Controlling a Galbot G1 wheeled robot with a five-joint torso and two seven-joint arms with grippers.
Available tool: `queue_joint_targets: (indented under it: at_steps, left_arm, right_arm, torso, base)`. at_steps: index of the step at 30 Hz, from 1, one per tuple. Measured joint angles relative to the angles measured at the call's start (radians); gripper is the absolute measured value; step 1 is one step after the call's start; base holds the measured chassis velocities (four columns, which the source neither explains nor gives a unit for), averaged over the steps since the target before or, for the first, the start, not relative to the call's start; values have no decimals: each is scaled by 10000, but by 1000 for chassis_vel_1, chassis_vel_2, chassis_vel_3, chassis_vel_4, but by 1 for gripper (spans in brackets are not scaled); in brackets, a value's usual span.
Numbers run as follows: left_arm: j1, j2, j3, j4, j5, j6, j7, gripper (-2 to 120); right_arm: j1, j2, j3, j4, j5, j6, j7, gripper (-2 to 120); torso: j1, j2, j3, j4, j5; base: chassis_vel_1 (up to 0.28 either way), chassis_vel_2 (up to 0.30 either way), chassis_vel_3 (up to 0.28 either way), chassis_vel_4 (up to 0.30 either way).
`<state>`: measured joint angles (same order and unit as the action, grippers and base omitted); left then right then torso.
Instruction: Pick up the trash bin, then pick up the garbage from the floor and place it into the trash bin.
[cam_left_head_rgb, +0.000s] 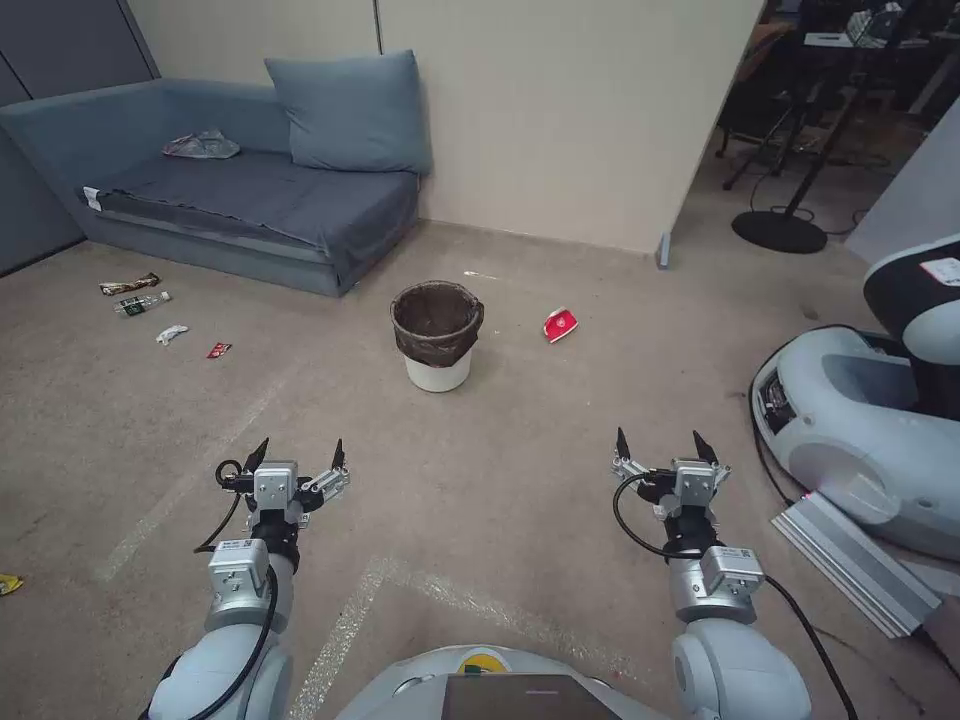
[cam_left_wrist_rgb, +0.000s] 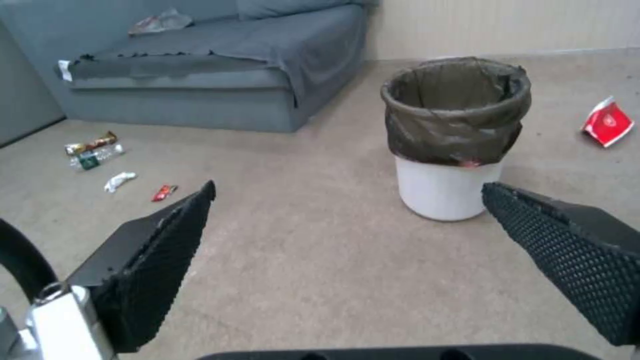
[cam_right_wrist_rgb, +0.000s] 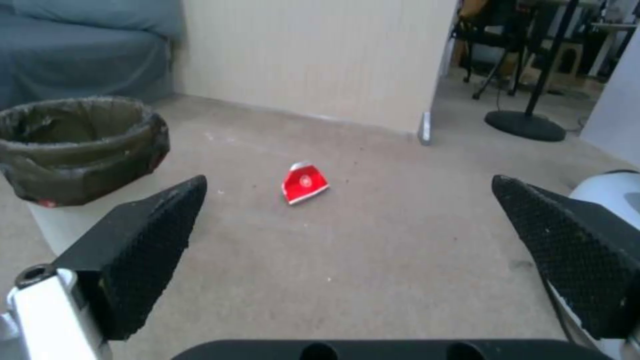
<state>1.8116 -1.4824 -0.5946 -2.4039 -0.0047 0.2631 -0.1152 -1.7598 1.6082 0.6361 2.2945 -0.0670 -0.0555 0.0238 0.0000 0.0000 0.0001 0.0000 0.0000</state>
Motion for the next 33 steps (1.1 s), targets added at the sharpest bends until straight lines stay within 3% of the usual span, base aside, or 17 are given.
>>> queue_joint_targets:
  at_steps: [33]
  left_arm:
    - [-29, -43, 7, 88, -26, -85, 20, 100]
  right_arm:
    - [19, 0, -11, -81, -23, 121, -5, 100]
  torso:
    - [0, 0, -2, -1, 0]
  base:
    - [-53, 46, 51, -52]
